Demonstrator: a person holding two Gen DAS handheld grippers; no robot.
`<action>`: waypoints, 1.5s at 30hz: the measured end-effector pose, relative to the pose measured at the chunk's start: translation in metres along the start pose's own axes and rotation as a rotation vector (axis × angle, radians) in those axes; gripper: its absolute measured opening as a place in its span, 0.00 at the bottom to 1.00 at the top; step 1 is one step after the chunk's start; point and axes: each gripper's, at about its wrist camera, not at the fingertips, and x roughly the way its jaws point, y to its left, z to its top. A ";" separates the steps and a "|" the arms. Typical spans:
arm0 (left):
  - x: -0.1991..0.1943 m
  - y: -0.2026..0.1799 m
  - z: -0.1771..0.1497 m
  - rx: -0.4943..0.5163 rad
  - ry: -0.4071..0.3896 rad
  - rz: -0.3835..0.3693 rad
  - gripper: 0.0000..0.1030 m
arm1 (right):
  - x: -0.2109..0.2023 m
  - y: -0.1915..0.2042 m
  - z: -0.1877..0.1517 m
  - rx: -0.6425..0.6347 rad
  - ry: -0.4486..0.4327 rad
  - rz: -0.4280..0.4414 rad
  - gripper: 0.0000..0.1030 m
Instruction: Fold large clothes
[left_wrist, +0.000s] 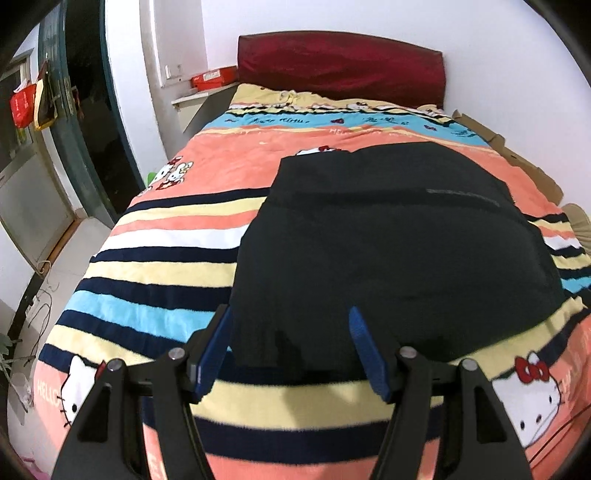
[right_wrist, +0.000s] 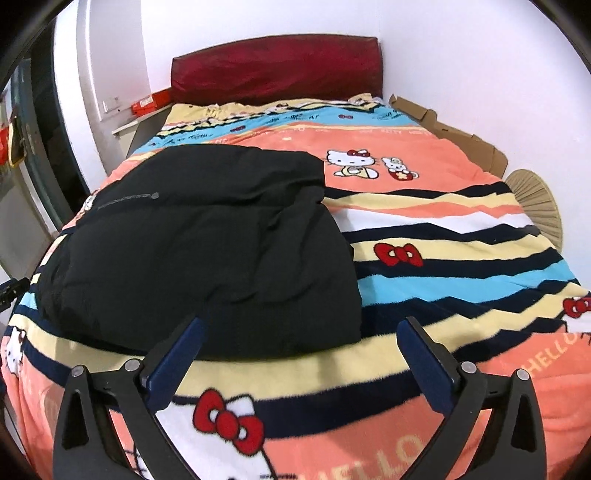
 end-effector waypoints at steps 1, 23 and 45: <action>-0.007 -0.001 -0.004 0.005 -0.008 -0.006 0.61 | -0.005 0.000 -0.003 0.004 -0.007 0.006 0.99; -0.083 -0.009 -0.057 0.085 -0.111 0.027 0.63 | -0.043 0.037 -0.045 -0.047 -0.063 0.067 0.99; -0.146 -0.052 -0.079 0.126 -0.207 0.091 0.63 | -0.079 0.042 -0.085 -0.047 -0.072 0.069 0.99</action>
